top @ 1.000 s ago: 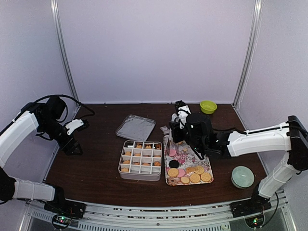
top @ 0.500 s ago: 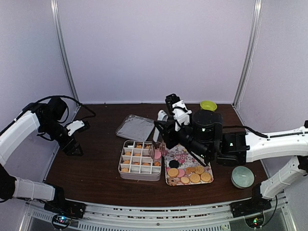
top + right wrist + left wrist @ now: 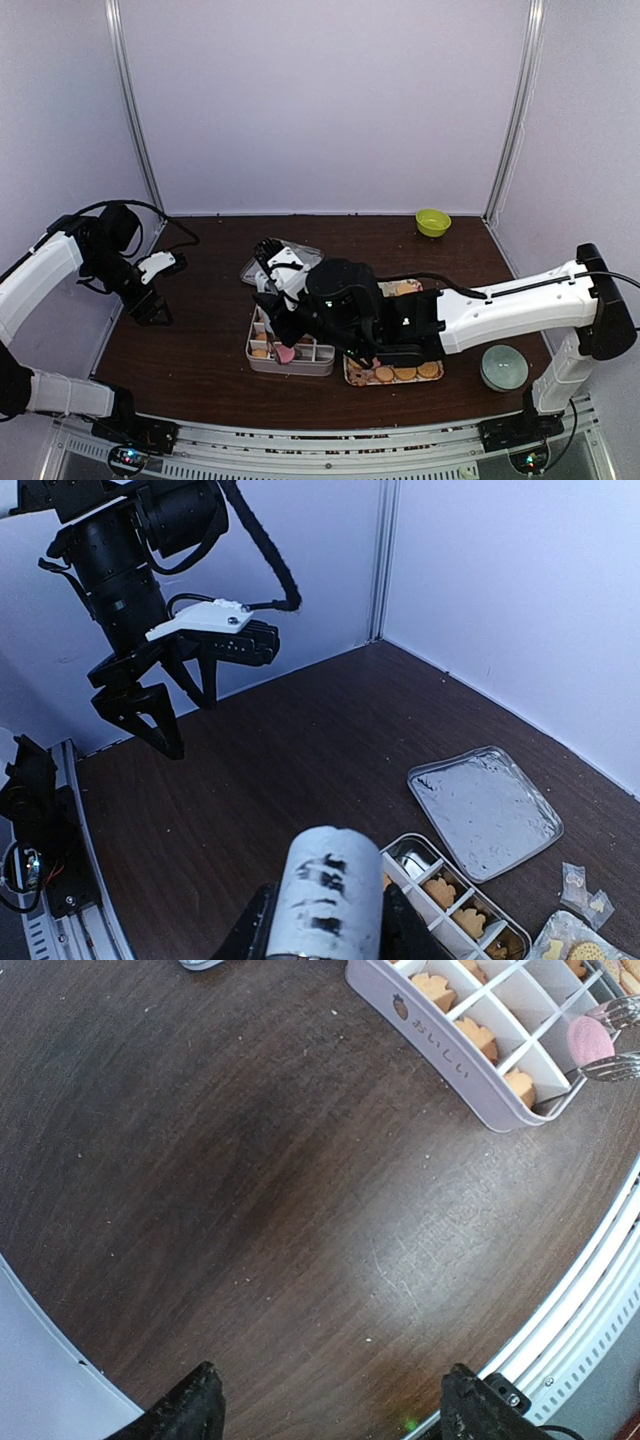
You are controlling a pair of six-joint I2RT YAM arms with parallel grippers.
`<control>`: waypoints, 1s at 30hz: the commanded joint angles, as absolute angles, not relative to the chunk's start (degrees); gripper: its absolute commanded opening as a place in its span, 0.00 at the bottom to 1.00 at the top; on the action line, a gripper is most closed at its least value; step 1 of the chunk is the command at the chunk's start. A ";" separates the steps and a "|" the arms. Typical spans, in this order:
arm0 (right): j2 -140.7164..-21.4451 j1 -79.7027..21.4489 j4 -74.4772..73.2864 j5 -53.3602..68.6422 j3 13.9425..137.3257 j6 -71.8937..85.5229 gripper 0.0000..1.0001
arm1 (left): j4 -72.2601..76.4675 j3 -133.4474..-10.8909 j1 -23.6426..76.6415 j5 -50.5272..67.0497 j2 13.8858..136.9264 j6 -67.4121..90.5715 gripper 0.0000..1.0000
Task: Pack the cookies
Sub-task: Place the fake cookies in the empty pocket of the box.
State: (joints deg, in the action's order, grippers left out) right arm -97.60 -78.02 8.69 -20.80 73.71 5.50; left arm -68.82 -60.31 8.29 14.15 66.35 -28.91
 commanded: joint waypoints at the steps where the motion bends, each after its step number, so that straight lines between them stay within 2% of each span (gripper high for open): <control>1: -98.45 -77.76 9.31 -22.30 76.04 3.99 0.20 | -67.94 -59.94 7.89 14.90 65.26 -29.60 0.77; 7: -98.80 -77.37 9.30 -22.71 76.12 3.77 0.23 | -68.03 -60.30 7.95 14.86 65.56 -29.61 0.77; 13: -98.57 -77.34 9.10 -21.81 75.57 4.27 0.33 | -68.40 -60.94 7.91 15.02 65.86 -29.47 0.76; 30: -92.34 -71.93 16.02 -14.37 68.21 15.77 0.34 | -68.64 -61.00 7.87 15.66 66.45 -29.48 0.74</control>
State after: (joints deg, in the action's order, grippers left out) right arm -95.85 -73.23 11.92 -16.91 69.93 11.14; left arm -68.88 -60.31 8.29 14.44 66.30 -28.91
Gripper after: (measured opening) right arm 0.339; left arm 0.737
